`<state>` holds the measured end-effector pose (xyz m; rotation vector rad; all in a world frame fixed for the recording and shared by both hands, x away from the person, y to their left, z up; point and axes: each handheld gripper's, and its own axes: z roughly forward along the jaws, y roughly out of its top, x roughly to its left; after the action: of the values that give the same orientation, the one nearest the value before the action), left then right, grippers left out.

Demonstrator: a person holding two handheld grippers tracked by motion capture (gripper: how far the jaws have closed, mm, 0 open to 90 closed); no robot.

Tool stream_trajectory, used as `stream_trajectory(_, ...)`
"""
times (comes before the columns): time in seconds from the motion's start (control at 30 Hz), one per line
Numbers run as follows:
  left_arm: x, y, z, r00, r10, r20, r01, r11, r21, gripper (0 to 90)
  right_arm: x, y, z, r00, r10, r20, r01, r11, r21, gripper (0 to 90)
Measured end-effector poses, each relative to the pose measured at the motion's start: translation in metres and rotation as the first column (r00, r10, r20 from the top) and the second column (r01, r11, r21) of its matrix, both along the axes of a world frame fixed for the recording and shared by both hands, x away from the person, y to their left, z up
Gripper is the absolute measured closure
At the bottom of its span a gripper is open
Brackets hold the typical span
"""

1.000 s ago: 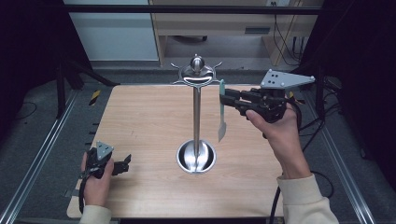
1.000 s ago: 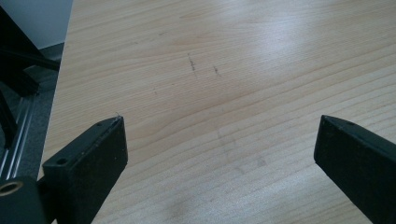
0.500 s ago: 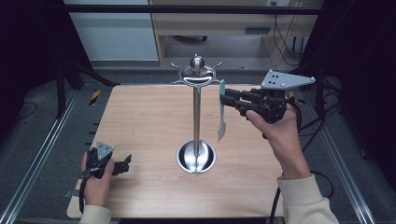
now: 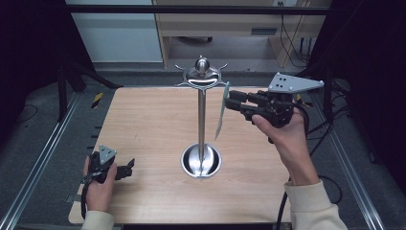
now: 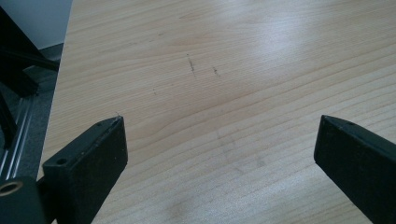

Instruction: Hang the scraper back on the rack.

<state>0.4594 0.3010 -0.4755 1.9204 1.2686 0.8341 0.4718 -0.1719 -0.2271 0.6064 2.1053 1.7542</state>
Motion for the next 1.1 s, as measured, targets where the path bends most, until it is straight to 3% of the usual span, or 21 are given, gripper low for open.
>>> stream_trajectory(0.3, 0.000, 0.000, 0.000, 1.0000, 0.001, -0.002, -0.001, 1.0000, 0.002, 2.5, -0.005, -0.006, -0.006, 0.9969, -0.078, 0.005, 0.078, 0.996, -0.046, 54.1)
stream_trajectory(0.47, 0.000, 0.000, 0.000, 1.0000, 0.001, -0.003, -0.001, 1.0000, 0.002, 2.5, -0.007, -0.013, -0.010, 0.9919, -0.127, 0.006, 0.127, 0.991, -0.039, 41.1)
stream_trajectory(0.67, 0.000, 0.001, 0.000, 1.0000, 0.004, -0.006, -0.004, 1.0000, 0.005, 2.5, -0.009, -0.024, -0.015, 0.9667, -0.249, 0.058, 0.251, 0.968, -0.020, 23.9)
stream_trajectory(0.9, 0.001, -0.003, -0.001, 1.0000, -0.006, -0.007, 0.006, 0.9998, 0.016, 2.5, -0.011, -0.038, -0.022, 0.9434, -0.325, 0.068, 0.326, 0.945, -0.006, 17.5)
stream_trajectory(1.1, 0.001, -0.001, -0.001, 1.0000, -0.001, -0.004, 0.001, 1.0000, 0.007, 2.5, -0.012, -0.046, -0.031, 0.9316, -0.359, 0.056, 0.360, 0.933, -0.001, 14.8)
